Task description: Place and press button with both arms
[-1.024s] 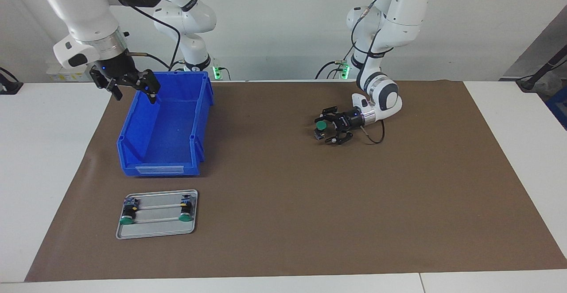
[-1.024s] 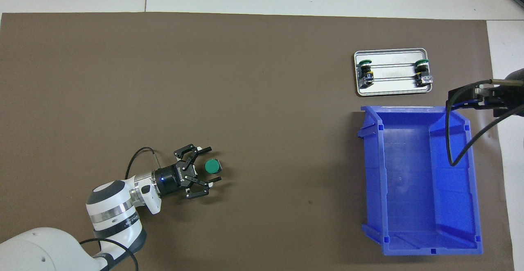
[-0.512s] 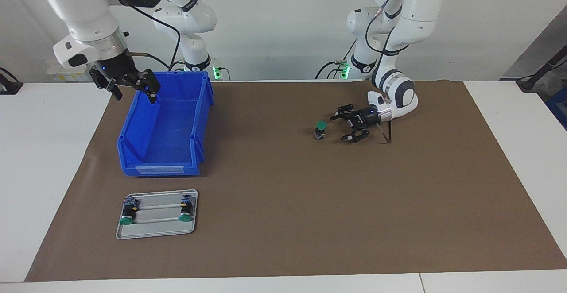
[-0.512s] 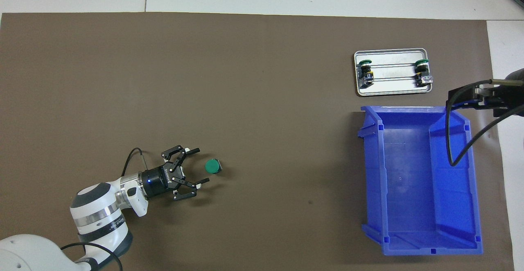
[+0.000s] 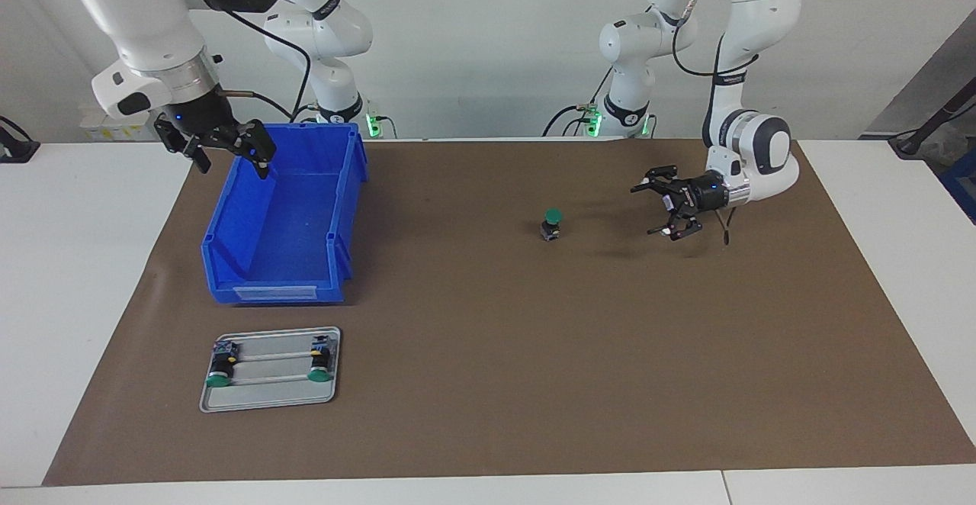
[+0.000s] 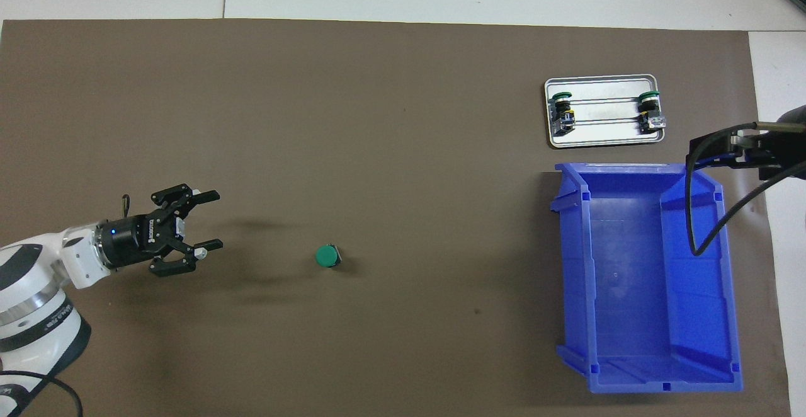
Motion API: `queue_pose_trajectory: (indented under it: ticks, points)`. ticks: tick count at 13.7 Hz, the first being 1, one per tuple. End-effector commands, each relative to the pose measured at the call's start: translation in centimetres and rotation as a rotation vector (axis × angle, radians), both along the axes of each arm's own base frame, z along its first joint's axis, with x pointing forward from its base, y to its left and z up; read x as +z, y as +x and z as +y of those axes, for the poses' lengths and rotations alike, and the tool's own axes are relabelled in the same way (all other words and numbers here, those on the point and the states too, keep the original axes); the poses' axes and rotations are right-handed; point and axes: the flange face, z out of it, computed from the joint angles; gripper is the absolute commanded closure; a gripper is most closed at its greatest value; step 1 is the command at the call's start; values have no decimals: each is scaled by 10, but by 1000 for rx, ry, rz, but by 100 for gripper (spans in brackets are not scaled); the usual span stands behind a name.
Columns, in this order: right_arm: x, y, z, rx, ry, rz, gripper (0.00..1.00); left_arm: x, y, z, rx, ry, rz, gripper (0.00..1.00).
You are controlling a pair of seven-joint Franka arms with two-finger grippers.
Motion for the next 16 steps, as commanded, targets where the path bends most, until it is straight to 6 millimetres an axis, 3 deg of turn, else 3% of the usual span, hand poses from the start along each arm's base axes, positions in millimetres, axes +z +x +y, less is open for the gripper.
queue_pose_trajectory:
  ticks: [1, 2, 4, 6, 9, 11, 12, 13, 14, 16]
  points:
    - [1, -7, -3, 15, 5, -4, 0, 104, 55, 3, -106, 161, 178, 3]
    - [1, -7, -3, 15, 5, -4, 0, 150, 73, -4, -138, 275, 239, 3]
    - [1, -7, -3, 15, 5, -4, 0, 206, 89, -20, -127, 380, 323, 3]
    - [1, -7, -3, 15, 5, -4, 0, 228, 91, -40, -128, 463, 400, 3]
    - [1, -7, -3, 15, 5, -4, 0, 268, 77, -130, -84, 895, 496, 3]
    - [1, -7, -3, 15, 5, -4, 0, 280, 59, -189, 79, 1055, 584, 10]
    - [1, -7, -3, 15, 5, -4, 0, 277, 50, -214, 169, 1127, 663, 34]
    - [1, -8, -3, 15, 5, -2, 0, 274, 39, -234, 239, 1187, 703, 41]
    - [1, -7, -3, 15, 5, -4, 0, 265, 24, -250, 289, 1255, 715, 43]
    - [1, -7, -3, 15, 5, -4, 0, 242, -5, -268, 373, 1317, 763, 75]
